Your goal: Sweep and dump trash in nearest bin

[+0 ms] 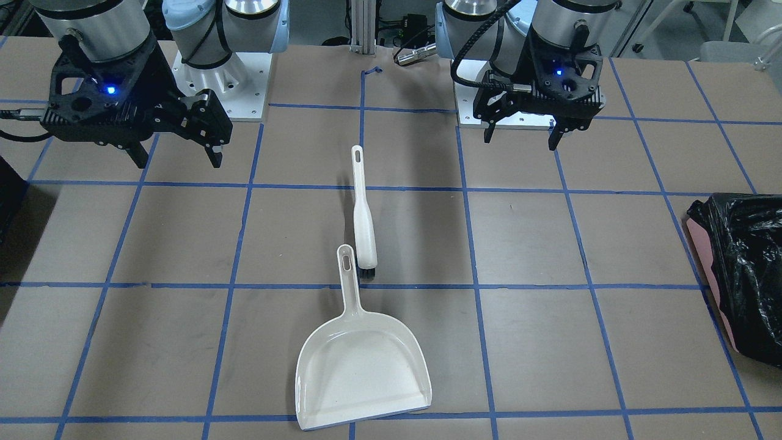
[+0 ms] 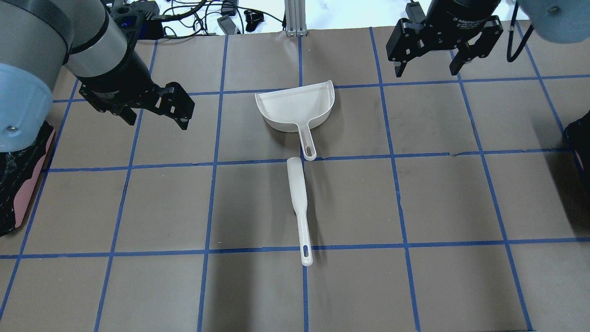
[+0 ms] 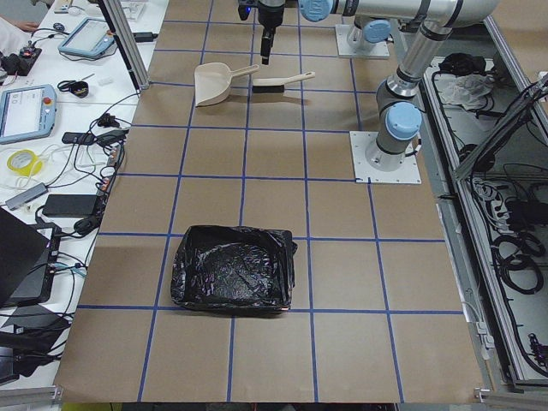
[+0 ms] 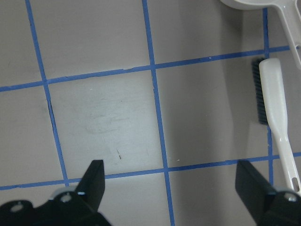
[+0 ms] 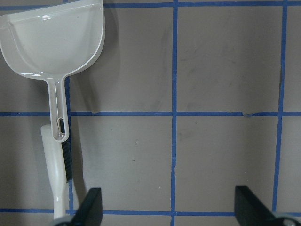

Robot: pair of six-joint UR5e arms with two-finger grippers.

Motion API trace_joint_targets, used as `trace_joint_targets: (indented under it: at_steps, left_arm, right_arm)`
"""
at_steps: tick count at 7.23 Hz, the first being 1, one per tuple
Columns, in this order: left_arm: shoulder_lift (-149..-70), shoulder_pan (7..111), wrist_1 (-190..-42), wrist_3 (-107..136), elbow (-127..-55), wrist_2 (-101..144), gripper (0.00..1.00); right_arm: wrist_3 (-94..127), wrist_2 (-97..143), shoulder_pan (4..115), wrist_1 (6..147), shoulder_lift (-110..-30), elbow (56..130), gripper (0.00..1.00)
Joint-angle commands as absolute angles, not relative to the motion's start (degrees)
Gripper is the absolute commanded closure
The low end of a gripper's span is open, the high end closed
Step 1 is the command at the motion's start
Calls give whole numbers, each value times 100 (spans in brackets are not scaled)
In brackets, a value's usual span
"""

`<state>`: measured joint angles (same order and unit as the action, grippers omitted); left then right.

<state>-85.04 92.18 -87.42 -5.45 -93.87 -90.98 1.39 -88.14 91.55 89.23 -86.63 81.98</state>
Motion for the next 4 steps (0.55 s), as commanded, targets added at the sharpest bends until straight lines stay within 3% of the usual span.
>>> trace_joint_targets:
  at_steps: [1,4]
  left_arm:
    - [-8508,9220,-8754,-545,-9387,-9044,0]
    - [-8420,9141,-8867,-554,-9256,-9088,0]
  right_arm:
    - [141,-8815,9158,8930,-8666,8209,0]
    - [132,-8824,9158,8930,-8666,8209,0]
